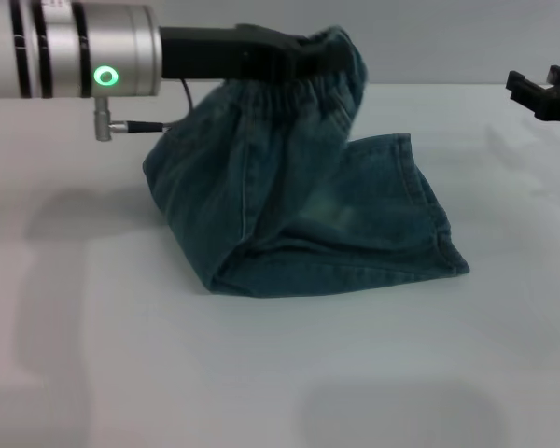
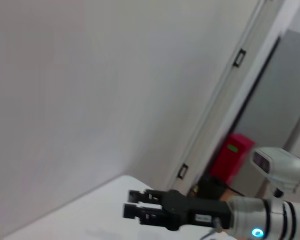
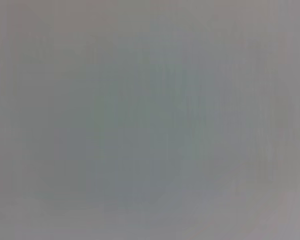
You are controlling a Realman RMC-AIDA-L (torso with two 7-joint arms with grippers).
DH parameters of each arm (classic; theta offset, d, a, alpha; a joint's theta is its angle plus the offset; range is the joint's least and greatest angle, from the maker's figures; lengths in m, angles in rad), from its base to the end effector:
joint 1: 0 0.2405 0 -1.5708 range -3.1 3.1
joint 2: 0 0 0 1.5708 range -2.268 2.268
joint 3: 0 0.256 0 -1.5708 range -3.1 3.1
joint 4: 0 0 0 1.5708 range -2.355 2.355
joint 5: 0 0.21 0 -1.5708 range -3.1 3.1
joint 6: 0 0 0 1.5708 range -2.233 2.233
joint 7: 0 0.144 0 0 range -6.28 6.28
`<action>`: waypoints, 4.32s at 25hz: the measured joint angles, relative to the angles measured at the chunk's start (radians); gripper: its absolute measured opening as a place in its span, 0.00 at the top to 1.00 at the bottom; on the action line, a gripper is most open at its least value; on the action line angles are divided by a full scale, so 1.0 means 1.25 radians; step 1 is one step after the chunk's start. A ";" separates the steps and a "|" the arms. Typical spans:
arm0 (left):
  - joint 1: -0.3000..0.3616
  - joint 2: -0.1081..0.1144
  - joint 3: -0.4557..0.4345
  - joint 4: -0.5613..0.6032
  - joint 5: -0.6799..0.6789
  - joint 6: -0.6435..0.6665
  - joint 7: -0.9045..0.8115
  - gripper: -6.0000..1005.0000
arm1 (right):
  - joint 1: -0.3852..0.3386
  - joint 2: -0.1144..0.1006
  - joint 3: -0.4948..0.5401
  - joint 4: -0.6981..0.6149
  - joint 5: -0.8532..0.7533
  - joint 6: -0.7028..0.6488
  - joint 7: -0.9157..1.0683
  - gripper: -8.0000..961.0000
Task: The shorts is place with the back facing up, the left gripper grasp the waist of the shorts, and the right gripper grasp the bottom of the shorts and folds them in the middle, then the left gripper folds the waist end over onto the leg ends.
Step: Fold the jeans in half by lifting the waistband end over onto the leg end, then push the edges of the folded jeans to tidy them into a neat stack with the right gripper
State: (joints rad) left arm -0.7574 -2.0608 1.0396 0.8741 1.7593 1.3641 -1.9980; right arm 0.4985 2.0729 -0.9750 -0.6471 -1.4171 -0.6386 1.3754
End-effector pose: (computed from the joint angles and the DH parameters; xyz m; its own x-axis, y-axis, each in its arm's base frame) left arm -0.1168 0.4048 0.0074 0.7116 0.4497 0.5398 0.5309 -0.8474 0.0060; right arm 0.3058 0.4155 0.0363 0.6491 -0.3302 -0.6853 -0.7607 -0.2836 -0.5838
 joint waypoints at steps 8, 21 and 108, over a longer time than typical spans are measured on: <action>-0.002 -0.003 0.035 -0.006 -0.054 0.001 -0.012 0.77 | 0.033 -0.001 0.018 0.056 0.069 -0.004 -0.081 0.33; 0.006 0.002 0.050 -0.017 -0.044 0.002 -0.006 0.48 | 0.040 0.001 0.013 0.063 0.081 -0.009 -0.102 0.33; 0.299 0.004 -0.068 0.036 -0.287 -0.165 0.186 0.17 | 0.306 0.001 -0.145 0.012 -0.621 -0.276 0.536 0.33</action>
State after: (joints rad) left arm -0.3832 -2.0552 0.9540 0.9187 1.4005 1.1582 -1.7656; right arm 0.8810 2.0747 -1.1568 -0.6315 -2.1934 -0.9832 2.0454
